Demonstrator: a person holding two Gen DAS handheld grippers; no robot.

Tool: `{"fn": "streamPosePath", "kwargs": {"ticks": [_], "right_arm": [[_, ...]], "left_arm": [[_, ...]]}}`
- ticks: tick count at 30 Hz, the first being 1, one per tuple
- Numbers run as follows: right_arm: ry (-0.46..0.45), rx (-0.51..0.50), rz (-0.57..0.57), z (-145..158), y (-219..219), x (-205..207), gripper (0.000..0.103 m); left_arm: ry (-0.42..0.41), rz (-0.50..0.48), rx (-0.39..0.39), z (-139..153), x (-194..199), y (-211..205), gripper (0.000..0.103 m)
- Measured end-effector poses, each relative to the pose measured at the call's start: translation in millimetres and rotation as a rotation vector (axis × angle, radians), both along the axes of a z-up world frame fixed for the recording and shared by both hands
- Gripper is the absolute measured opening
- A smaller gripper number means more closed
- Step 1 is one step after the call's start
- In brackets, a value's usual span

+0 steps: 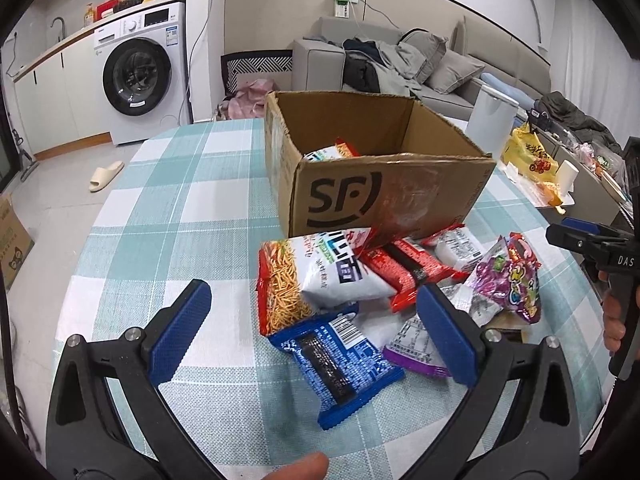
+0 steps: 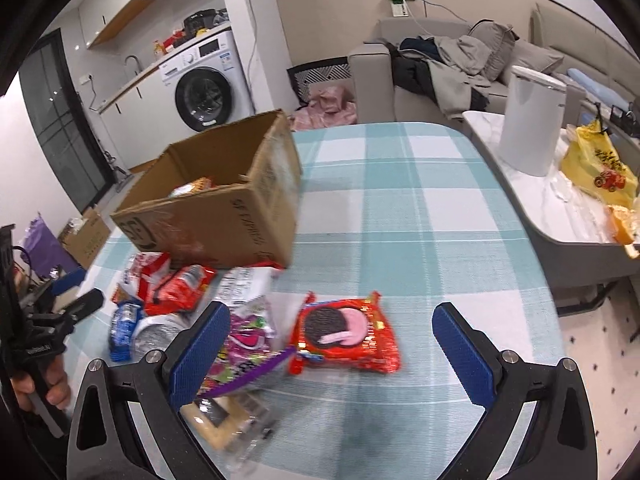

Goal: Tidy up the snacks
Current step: 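Move the right tool to the red cookie pack and grasp it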

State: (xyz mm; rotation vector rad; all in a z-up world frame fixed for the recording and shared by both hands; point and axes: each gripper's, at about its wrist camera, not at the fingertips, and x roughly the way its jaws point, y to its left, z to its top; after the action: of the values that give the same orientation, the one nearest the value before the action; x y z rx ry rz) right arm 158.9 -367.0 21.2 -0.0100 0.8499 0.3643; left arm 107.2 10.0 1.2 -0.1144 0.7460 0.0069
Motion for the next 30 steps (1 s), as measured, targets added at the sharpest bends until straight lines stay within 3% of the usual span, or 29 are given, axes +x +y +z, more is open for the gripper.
{"fn": "streamPosePath", "kwargs": {"ticks": [9, 17, 30], "right_arm": [[0.019, -0.11, -0.006, -20.1, -3.5, 7.1, 0.103], [0.059, -0.082, -0.019, -32.2, -14.8, 14.8, 0.102], [0.101, -0.081, 0.017, -50.9, 5.0, 18.3, 0.098]], "left_arm": [[0.039, 0.006, 0.008, -12.5, 7.2, 5.1, 0.102], [0.047, -0.001, 0.011, -17.1, 10.3, 5.3, 0.102], [0.056, -0.011, 0.013, -20.0, 11.3, 3.2, 0.102]]}}
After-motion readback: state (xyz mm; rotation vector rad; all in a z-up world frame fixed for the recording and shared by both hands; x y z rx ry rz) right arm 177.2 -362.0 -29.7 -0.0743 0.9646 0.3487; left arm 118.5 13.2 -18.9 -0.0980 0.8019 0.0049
